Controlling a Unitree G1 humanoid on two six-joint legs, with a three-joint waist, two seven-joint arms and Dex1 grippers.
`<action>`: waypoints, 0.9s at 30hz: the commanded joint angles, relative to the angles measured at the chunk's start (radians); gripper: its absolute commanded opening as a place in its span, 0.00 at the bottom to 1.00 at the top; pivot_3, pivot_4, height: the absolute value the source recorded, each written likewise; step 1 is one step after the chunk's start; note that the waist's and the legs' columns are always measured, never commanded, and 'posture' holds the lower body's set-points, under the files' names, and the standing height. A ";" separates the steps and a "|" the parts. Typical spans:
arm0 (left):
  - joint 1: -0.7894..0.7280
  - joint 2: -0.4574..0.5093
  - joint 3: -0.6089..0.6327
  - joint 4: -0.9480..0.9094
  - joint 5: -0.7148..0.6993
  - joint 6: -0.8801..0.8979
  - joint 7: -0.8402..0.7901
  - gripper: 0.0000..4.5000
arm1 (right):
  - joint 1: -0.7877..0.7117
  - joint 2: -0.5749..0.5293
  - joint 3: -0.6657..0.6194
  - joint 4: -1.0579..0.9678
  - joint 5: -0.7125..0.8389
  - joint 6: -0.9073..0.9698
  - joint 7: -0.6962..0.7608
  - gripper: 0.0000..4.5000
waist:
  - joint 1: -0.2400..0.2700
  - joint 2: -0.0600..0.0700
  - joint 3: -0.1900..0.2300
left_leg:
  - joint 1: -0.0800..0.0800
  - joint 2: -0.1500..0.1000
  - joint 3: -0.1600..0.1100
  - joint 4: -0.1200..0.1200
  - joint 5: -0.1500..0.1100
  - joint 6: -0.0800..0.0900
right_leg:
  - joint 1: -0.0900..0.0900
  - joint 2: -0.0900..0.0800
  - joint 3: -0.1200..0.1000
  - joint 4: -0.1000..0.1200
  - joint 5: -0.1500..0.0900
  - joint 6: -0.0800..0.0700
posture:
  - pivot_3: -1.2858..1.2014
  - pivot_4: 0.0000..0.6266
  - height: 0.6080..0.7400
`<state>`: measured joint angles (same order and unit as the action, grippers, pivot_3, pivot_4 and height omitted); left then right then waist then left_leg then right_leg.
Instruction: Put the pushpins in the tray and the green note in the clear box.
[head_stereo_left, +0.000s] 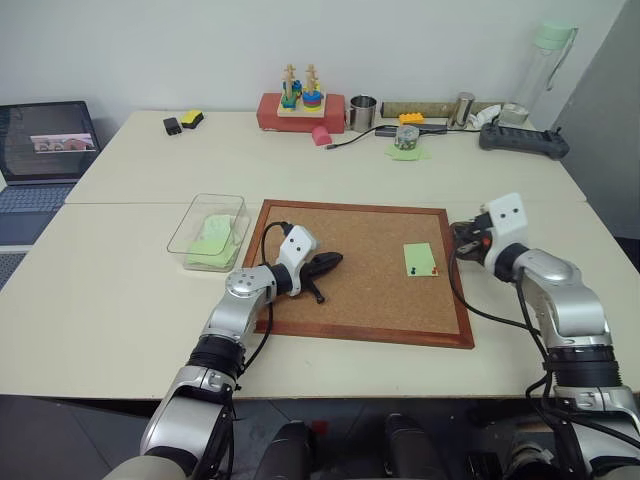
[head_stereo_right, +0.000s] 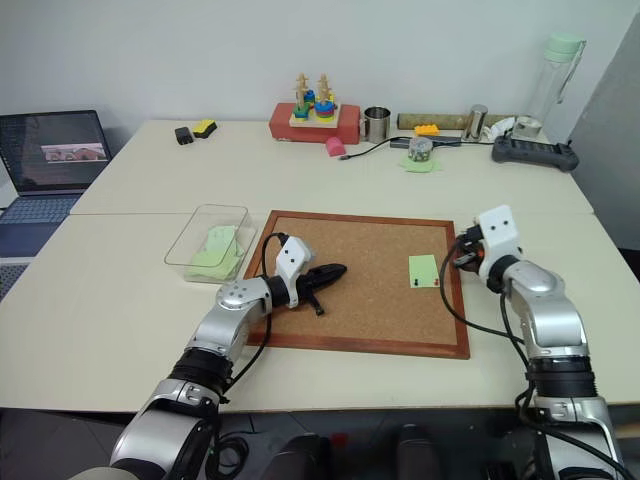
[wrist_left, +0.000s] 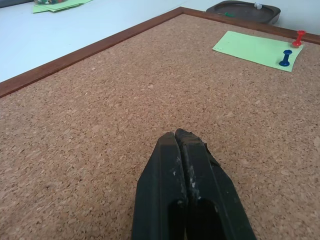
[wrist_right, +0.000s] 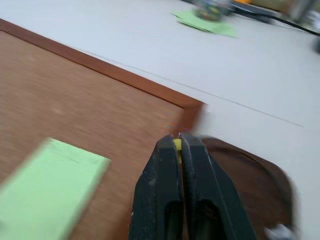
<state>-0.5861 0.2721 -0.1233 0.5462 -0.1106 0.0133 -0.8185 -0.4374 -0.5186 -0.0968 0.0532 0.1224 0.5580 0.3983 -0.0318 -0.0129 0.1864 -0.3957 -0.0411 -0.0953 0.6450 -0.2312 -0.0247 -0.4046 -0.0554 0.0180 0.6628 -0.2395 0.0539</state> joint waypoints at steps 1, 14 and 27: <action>0.019 0.006 -0.019 0.033 0.025 0.016 -0.007 0.00 | 0.015 0.014 -0.020 -0.032 -0.036 -0.003 -0.073 0.01 | 0.000 0.000 0.000 | 0.000 0.000 0.000 0.000 0.000 0.000 | 0.000 0.000 0.000 0.000 0.000 0.001 | 0.52 0.24 1.00; 0.003 0.002 -0.024 0.048 0.025 0.010 -0.009 0.00 | -0.001 0.072 -0.066 0.065 -0.007 -0.067 -0.127 0.28 | 0.001 0.001 -0.001 | 0.000 0.000 0.001 0.000 0.000 0.000 | 0.000 0.000 0.001 0.000 -0.001 0.001 | 0.52 0.24 1.00; -0.002 -0.003 -0.026 0.057 0.025 0.006 -0.013 0.00 | 0.032 0.037 -0.100 -0.047 0.046 -0.132 -0.043 0.65 | 0.001 0.001 -0.001 | 0.000 0.000 0.001 0.000 0.000 0.000 | 0.000 0.000 0.001 0.000 -0.001 0.002 | 0.52 0.24 1.00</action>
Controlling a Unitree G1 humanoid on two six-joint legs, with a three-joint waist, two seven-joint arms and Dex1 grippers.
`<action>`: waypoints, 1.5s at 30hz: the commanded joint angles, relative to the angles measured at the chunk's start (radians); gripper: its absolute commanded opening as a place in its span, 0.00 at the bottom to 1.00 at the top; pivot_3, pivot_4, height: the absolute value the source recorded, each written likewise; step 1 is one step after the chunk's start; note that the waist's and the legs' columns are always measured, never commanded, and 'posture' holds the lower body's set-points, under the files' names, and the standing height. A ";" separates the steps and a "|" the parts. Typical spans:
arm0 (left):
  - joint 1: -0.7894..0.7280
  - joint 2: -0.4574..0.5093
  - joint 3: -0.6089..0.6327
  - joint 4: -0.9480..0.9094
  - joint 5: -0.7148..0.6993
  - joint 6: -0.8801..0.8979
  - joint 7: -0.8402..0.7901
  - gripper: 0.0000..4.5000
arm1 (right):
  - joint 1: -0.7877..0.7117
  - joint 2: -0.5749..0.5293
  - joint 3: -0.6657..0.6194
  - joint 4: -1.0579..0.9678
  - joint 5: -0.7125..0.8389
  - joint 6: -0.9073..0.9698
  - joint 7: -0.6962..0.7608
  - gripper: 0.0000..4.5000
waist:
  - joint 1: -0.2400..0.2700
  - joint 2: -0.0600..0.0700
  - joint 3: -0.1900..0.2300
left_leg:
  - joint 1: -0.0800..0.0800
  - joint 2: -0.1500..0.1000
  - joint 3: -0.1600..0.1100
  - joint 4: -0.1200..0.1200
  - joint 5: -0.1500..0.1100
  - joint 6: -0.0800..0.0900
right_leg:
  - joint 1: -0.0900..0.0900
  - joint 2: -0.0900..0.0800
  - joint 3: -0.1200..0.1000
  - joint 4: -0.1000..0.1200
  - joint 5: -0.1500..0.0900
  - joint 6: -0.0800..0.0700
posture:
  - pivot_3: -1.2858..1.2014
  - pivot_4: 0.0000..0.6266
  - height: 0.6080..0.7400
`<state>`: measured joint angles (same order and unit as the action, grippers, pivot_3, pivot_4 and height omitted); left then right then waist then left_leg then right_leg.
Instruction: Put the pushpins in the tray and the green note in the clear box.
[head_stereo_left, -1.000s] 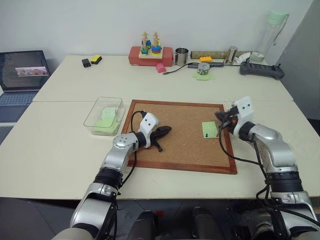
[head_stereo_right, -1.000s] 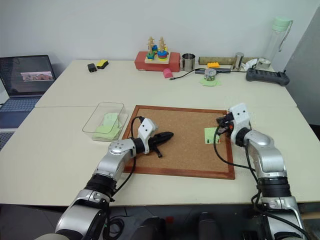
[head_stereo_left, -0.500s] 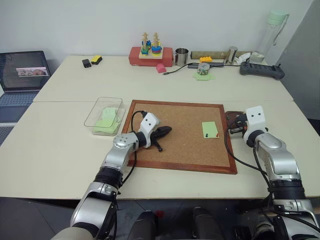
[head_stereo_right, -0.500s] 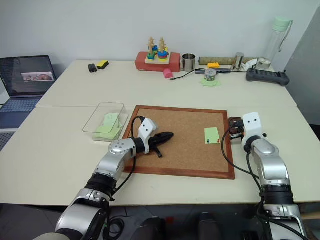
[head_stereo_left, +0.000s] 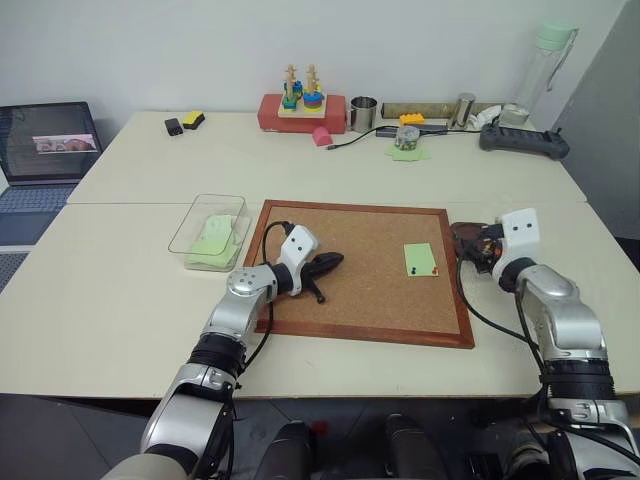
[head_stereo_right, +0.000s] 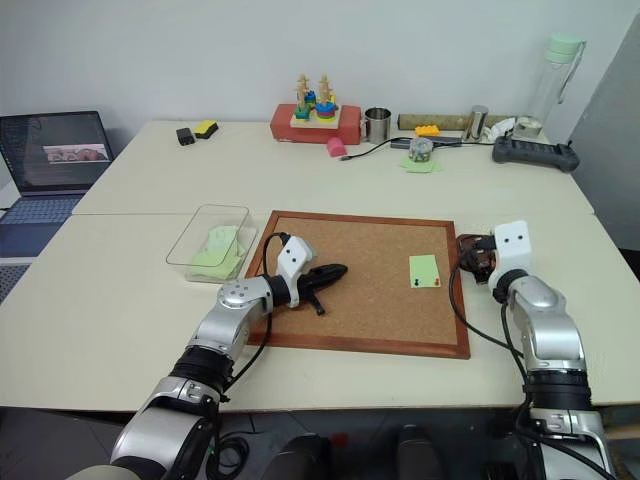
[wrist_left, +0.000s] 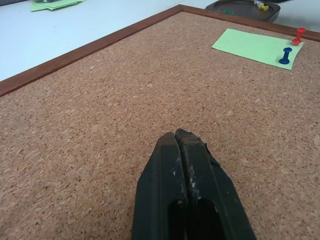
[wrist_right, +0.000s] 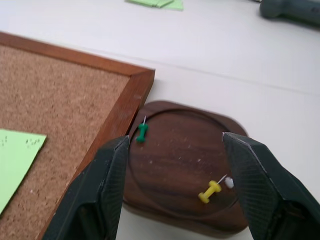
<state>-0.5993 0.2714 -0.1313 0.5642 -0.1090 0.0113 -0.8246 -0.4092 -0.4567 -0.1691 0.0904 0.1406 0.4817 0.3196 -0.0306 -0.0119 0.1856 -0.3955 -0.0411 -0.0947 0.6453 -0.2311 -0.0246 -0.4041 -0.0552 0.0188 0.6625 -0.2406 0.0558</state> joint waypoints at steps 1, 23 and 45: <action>0.010 -0.003 -0.019 0.041 0.023 0.008 -0.007 0.00 | 0.009 -0.029 -0.033 -0.104 0.041 -0.056 0.056 0.65 | 0.000 0.000 0.000 | 0.000 0.000 0.000 0.000 0.000 0.000 | 0.000 0.000 0.000 0.000 0.000 0.000 | 0.52 0.24 1.00; 0.011 0.009 -0.025 0.043 0.024 0.013 -0.030 0.00 | 0.146 -0.079 0.140 -0.186 0.125 -0.033 0.330 0.65 | 0.002 0.000 -0.002 | -0.001 0.001 -0.002 0.000 0.000 0.000 | 0.001 0.000 -0.001 -0.003 -0.001 0.001 | 0.52 0.24 1.00; 0.026 0.007 -0.026 0.023 0.022 0.020 -0.024 0.00 | 0.159 -0.068 0.141 -0.131 0.092 -0.119 0.323 0.00 | 0.001 0.000 -0.002 | 0.000 0.001 -0.002 0.000 0.000 0.000 | 0.001 0.000 -0.001 -0.003 -0.001 0.001 | 0.52 0.24 1.00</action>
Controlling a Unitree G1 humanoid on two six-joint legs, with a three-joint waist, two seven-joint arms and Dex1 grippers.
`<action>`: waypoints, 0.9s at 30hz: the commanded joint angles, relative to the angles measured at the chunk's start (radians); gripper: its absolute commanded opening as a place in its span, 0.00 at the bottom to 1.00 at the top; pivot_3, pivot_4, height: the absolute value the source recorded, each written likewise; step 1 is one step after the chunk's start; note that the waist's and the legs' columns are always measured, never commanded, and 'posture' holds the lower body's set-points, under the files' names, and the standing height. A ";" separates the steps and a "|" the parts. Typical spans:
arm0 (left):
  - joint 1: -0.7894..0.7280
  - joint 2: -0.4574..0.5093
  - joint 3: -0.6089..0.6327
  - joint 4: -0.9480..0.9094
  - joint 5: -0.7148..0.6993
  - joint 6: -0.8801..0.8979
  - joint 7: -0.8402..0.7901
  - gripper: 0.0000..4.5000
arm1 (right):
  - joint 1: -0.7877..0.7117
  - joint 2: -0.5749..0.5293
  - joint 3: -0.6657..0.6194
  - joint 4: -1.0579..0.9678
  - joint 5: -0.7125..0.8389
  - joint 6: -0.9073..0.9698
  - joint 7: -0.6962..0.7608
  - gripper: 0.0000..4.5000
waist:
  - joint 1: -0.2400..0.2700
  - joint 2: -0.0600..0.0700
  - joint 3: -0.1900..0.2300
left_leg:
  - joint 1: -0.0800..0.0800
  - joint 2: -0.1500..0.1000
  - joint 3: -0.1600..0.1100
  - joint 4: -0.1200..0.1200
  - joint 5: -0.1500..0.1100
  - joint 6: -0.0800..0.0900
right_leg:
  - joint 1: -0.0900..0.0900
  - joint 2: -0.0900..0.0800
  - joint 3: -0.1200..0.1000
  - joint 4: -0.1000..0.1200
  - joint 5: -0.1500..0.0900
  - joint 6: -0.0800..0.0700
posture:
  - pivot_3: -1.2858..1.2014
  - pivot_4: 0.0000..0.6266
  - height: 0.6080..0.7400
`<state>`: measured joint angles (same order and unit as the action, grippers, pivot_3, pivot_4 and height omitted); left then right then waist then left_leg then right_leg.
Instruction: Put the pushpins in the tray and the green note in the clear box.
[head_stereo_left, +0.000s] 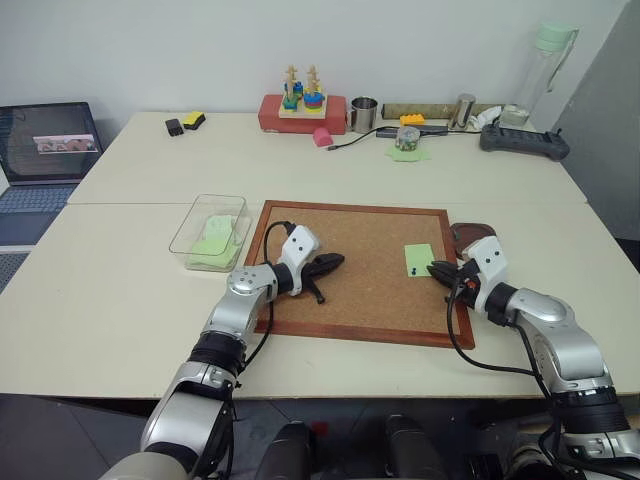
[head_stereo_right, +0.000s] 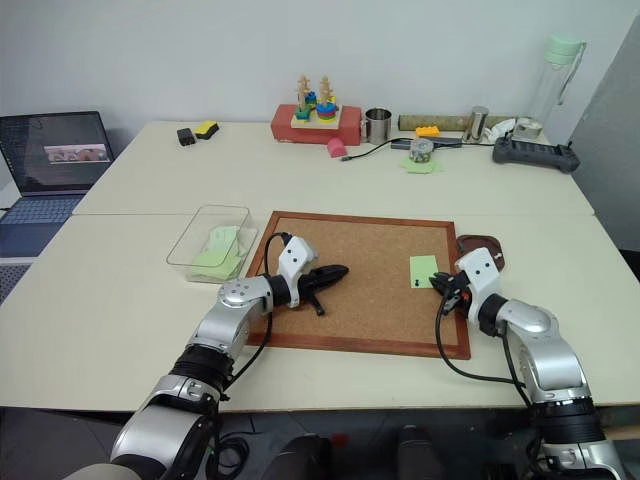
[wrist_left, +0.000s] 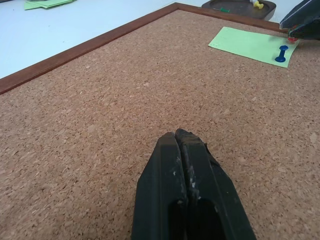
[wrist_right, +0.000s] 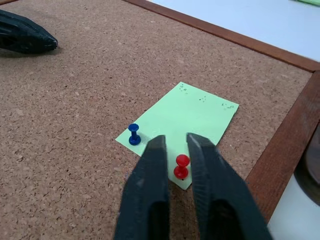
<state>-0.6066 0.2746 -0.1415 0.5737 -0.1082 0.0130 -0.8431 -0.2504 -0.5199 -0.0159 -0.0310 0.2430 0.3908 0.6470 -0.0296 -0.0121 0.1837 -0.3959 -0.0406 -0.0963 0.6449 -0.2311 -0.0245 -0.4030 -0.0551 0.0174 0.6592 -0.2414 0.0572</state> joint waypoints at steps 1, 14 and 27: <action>0.034 0.004 -0.016 0.012 0.021 0.019 -0.006 0.00 | 0.001 -0.005 -0.011 -0.011 -0.013 -0.032 -0.003 0.00 | 0.000 0.000 0.000 | 0.000 0.000 0.000 0.000 0.000 0.000 | 0.000 0.000 0.000 0.000 0.000 0.000 | 0.52 0.24 1.00; 0.039 0.005 -0.018 0.011 0.026 0.021 0.001 0.00 | -0.012 -0.019 -0.053 -0.137 0.048 -0.001 0.028 0.00 | -0.002 0.000 0.000 | 0.000 0.000 0.000 -0.001 0.000 0.000 | -0.001 0.000 0.000 0.000 0.000 0.000 | 0.52 0.24 1.00; 0.041 -0.001 -0.026 0.012 0.030 0.024 -0.002 0.00 | -0.102 0.011 -0.115 -0.084 0.001 0.042 -0.166 0.00 | -0.002 0.000 0.000 | 0.000 0.000 0.000 -0.001 0.000 0.000 | -0.001 0.000 0.001 0.000 0.000 0.000 | 0.52 0.24 1.00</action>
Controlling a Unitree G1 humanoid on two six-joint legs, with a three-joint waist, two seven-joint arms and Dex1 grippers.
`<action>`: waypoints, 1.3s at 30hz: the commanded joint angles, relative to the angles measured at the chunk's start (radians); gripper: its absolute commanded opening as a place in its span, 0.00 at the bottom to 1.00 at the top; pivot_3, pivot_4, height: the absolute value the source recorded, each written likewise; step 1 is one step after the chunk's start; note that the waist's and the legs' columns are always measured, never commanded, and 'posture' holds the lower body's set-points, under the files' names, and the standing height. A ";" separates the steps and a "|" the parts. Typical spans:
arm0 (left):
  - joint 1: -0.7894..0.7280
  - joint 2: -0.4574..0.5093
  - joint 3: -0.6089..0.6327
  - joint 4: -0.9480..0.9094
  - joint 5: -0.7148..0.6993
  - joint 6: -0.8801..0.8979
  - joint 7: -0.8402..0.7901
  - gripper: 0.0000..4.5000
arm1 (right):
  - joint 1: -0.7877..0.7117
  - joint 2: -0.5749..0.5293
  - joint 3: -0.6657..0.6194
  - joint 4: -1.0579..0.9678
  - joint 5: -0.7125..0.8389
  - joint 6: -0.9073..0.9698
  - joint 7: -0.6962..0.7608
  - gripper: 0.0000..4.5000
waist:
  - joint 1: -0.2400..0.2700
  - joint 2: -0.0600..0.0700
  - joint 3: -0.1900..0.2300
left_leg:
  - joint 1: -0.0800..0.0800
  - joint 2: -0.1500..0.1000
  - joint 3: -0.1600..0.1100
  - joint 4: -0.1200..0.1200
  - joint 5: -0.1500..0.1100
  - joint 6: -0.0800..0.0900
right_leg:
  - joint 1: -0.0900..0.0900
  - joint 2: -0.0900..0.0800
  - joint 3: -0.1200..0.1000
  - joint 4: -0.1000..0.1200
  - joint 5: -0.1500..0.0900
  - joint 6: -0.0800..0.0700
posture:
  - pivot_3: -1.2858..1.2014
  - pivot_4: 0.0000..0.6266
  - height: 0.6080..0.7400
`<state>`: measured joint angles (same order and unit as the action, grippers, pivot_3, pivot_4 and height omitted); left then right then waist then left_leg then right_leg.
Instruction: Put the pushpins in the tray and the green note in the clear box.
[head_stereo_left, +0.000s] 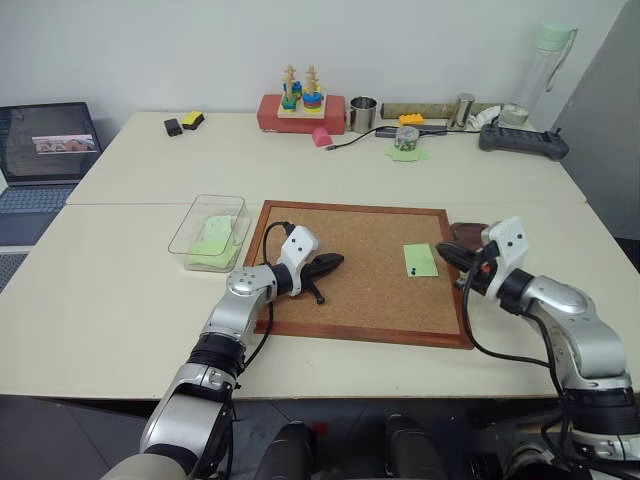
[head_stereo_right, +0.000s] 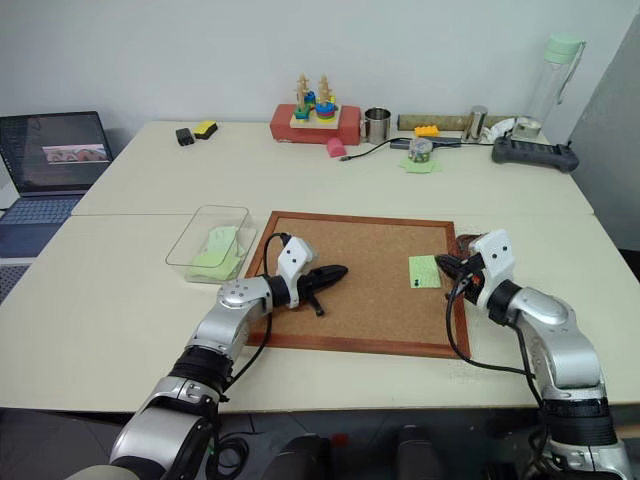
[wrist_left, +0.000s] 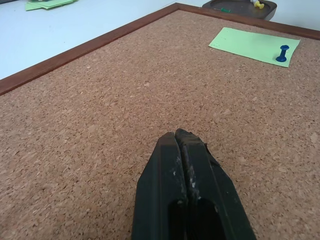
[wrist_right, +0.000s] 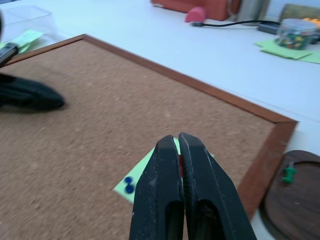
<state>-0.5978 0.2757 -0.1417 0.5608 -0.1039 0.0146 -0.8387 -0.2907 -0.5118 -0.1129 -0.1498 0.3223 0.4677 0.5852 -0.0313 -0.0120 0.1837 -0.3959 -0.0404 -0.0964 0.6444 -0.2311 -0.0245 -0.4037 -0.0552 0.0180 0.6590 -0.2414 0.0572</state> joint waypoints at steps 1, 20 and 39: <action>0.031 -0.003 -0.026 0.028 0.027 0.022 -0.007 0.00 | -0.082 0.006 -0.007 0.067 -0.118 -0.050 -0.141 0.00 | 0.000 0.000 0.000 | 0.000 0.000 0.000 0.000 0.000 0.000 | 0.000 0.000 0.000 0.000 0.000 0.000 | 0.52 0.24 1.00; 0.025 -0.007 -0.024 0.029 0.032 0.021 -0.008 0.00 | -0.208 0.098 0.020 0.377 -0.319 -0.164 -0.405 0.10 | 0.001 0.001 -0.001 | 0.000 0.000 0.001 0.000 0.000 0.000 | 0.000 0.000 0.000 0.000 0.001 -0.002 | 0.52 0.24 1.00; 0.022 -0.009 -0.019 0.033 0.030 0.020 -0.005 0.00 | -0.077 0.044 0.026 0.003 -0.126 -0.033 -0.143 0.68 | 0.002 0.001 -0.001 | 0.000 0.000 0.000 0.000 0.000 0.000 | 0.000 0.000 -0.001 0.000 0.000 0.000 | 0.52 0.24 1.00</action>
<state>-0.6007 0.2682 -0.1427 0.5612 -0.0934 0.0145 -0.8402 -0.4010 -0.4457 -0.0850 -0.0446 0.1258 0.3805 0.3625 -0.0298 -0.0111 0.1829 -0.3962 -0.0405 -0.0969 0.6441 -0.2311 -0.0244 -0.4032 -0.0551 0.0172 0.6592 -0.2412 0.0568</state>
